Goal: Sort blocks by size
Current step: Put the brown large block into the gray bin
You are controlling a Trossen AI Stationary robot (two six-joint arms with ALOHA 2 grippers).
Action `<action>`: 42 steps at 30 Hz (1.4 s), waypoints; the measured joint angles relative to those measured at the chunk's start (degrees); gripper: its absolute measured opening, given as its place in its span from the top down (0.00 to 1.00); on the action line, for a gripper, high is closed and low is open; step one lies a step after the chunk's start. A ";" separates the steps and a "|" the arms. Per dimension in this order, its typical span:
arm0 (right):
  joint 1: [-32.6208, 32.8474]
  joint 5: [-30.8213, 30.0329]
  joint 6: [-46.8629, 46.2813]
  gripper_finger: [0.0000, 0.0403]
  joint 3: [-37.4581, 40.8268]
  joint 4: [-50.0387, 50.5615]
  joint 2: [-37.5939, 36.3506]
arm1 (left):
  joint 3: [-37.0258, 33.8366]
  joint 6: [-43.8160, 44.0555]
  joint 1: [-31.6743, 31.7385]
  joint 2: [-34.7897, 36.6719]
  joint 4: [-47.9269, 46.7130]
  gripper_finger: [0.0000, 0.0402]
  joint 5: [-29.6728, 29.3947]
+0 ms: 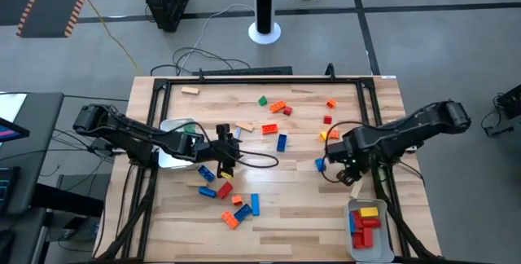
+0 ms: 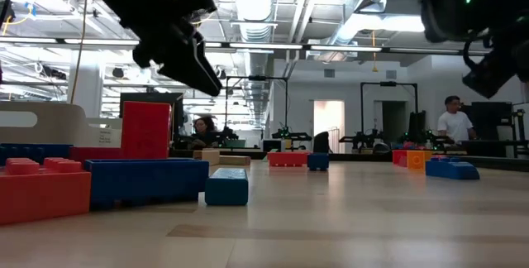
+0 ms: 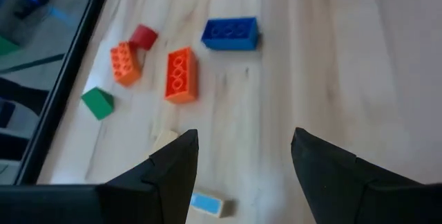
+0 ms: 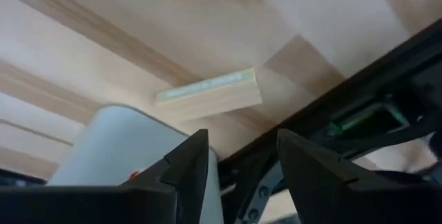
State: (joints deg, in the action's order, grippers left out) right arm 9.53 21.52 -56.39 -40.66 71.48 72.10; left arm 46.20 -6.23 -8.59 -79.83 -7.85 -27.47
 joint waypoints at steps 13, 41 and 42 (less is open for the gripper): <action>4.78 2.49 14.97 0.55 -0.48 -2.29 19.59 | -2.41 -0.60 3.79 0.00 1.19 0.45 -0.05; 1.99 -18.46 30.14 0.52 -7.72 -16.06 9.81 | -2.43 1.56 3.77 0.01 0.90 0.45 0.25; 3.52 -19.53 32.75 0.51 -7.72 -16.88 10.22 | -2.43 1.76 3.77 0.00 0.91 0.45 0.44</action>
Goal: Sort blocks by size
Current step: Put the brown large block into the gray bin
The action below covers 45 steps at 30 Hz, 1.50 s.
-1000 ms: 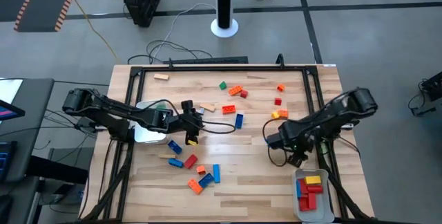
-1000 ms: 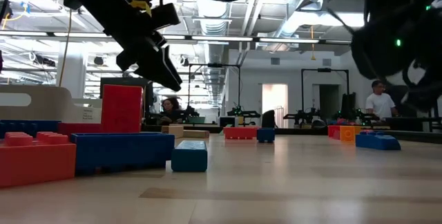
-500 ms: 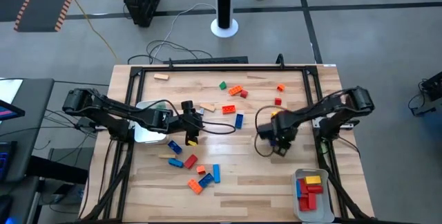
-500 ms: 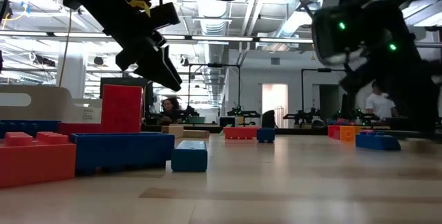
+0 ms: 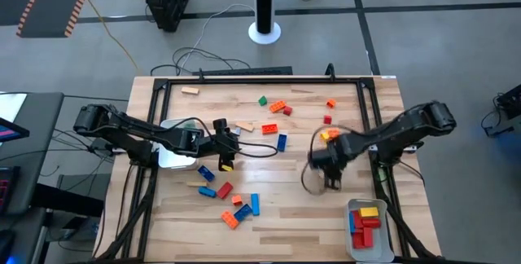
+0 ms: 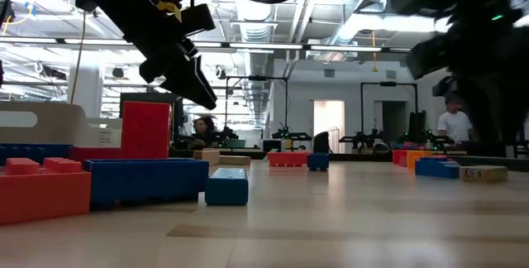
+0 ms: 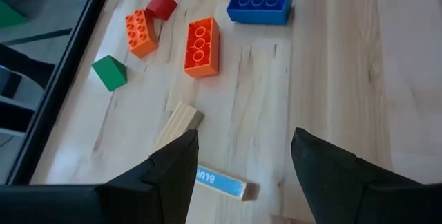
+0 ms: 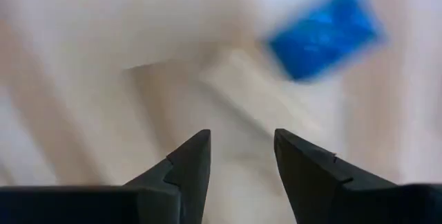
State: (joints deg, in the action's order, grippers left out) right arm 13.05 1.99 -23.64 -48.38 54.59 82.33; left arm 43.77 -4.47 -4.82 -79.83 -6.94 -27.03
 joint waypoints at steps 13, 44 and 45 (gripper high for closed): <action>5.06 -10.14 13.73 0.37 1.05 -1.12 3.30 | 0.00 5.15 -0.02 0.00 -0.04 0.45 1.23; 2.44 -9.48 21.12 0.39 0.67 -0.48 3.27 | 0.00 4.57 -0.83 0.02 -2.71 0.45 1.19; 2.17 -9.48 22.05 0.37 0.94 -0.20 3.27 | 0.00 4.61 -0.83 0.00 -2.73 0.45 1.19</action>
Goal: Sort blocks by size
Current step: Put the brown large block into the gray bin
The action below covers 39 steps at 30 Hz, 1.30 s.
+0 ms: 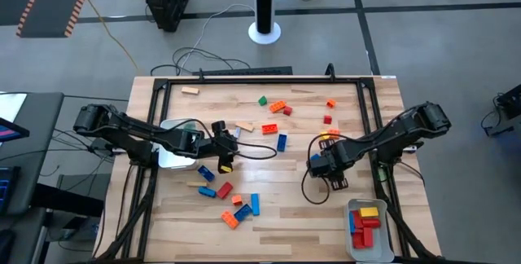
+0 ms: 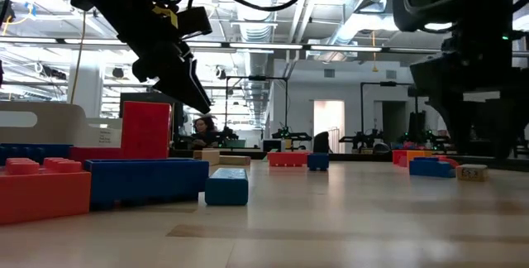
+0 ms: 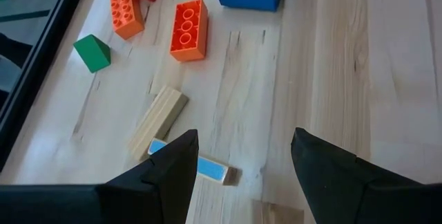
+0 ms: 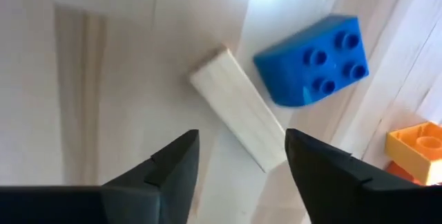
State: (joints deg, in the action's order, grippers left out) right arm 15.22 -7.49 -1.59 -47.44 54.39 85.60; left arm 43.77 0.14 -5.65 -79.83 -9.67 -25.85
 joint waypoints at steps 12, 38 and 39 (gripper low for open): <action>-1.42 -1.17 6.59 0.33 3.97 -4.34 0.00 | 0.00 0.11 0.00 0.01 0.02 0.45 -0.02; -2.87 -0.02 7.89 0.64 6.09 -6.86 -0.03 | 0.00 0.57 0.00 0.02 -1.64 0.45 -0.02; -3.01 -0.02 7.89 0.68 6.09 -6.84 -0.04 | 0.00 0.57 0.00 0.00 -1.64 0.45 -0.02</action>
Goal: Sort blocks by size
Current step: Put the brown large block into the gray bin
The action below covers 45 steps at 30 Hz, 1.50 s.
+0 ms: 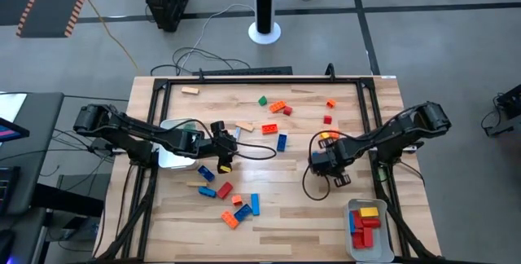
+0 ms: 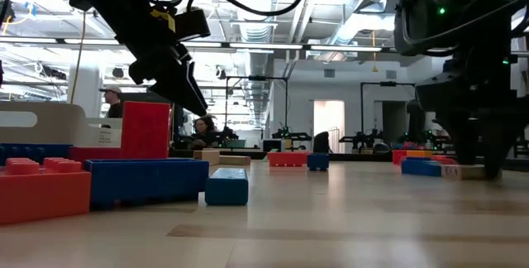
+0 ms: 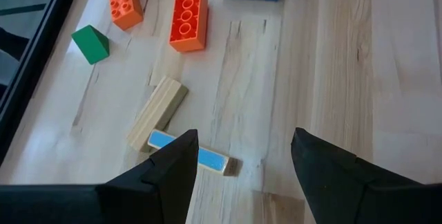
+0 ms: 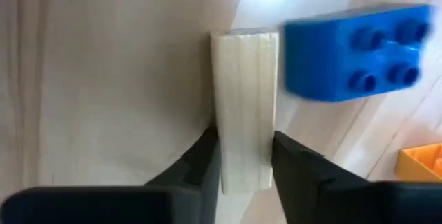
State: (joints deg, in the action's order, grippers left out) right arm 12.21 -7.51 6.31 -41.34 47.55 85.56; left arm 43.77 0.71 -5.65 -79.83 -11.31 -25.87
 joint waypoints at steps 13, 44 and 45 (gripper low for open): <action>-1.88 3.13 -12.82 0.71 -8.60 -6.13 -0.61 | -0.61 -19.75 -2.61 0.02 17.16 0.45 5.02; -1.70 18.76 -17.98 0.71 -24.53 -30.08 11.71 | 4.49 -40.33 -9.68 -9.47 33.09 0.45 21.05; -1.64 19.21 -17.99 0.71 -25.23 -29.73 12.15 | 4.50 -40.62 -9.86 -9.52 32.96 0.45 21.18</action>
State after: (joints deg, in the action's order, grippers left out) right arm 10.57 11.70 -11.69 -66.58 17.82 97.71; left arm 48.27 -39.91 -15.51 -89.35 21.64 -4.69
